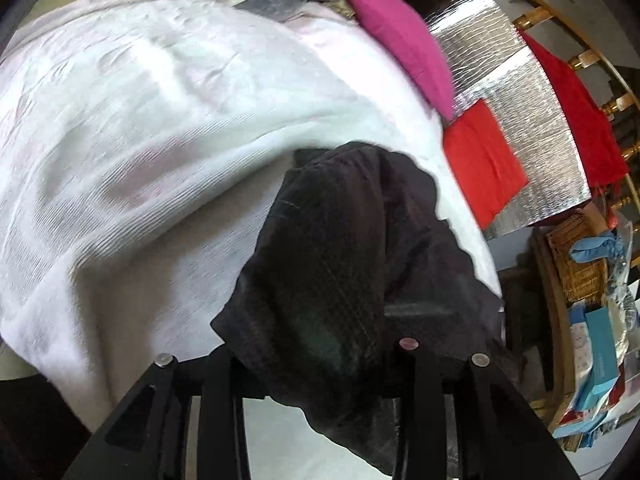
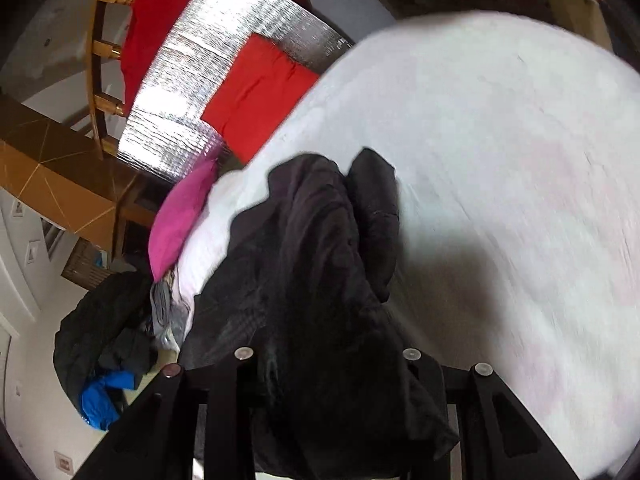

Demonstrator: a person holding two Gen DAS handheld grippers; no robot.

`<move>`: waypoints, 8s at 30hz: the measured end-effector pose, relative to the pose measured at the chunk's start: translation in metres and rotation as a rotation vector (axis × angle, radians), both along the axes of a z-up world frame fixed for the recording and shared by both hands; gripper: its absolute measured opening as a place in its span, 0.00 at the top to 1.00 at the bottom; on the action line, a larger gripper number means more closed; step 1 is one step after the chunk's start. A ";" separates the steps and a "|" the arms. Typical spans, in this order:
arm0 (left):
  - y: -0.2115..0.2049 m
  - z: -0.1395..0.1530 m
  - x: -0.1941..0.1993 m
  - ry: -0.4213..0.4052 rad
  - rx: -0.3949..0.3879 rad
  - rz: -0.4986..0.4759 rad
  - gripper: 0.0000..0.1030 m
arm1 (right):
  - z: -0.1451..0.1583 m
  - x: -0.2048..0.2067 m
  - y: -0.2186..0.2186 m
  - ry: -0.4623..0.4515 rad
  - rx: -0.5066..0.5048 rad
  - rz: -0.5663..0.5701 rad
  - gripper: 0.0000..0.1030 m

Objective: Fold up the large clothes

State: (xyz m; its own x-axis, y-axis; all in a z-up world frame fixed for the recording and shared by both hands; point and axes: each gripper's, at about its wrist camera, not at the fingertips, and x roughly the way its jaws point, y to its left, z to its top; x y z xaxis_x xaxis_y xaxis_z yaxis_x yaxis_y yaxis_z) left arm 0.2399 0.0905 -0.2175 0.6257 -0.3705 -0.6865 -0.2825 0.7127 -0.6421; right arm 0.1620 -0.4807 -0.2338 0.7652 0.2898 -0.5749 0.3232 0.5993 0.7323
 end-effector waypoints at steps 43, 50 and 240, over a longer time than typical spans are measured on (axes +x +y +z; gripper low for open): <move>-0.115 0.022 0.183 0.069 0.712 -0.296 0.67 | 0.029 0.233 0.117 0.185 -0.636 0.344 0.85; -0.129 0.014 0.197 0.023 0.789 -0.277 0.71 | 0.011 0.256 0.107 0.175 -0.584 0.287 0.88; -0.040 0.068 0.156 -0.153 -0.032 -0.676 0.64 | 0.048 0.111 0.043 -0.065 -0.140 0.467 0.55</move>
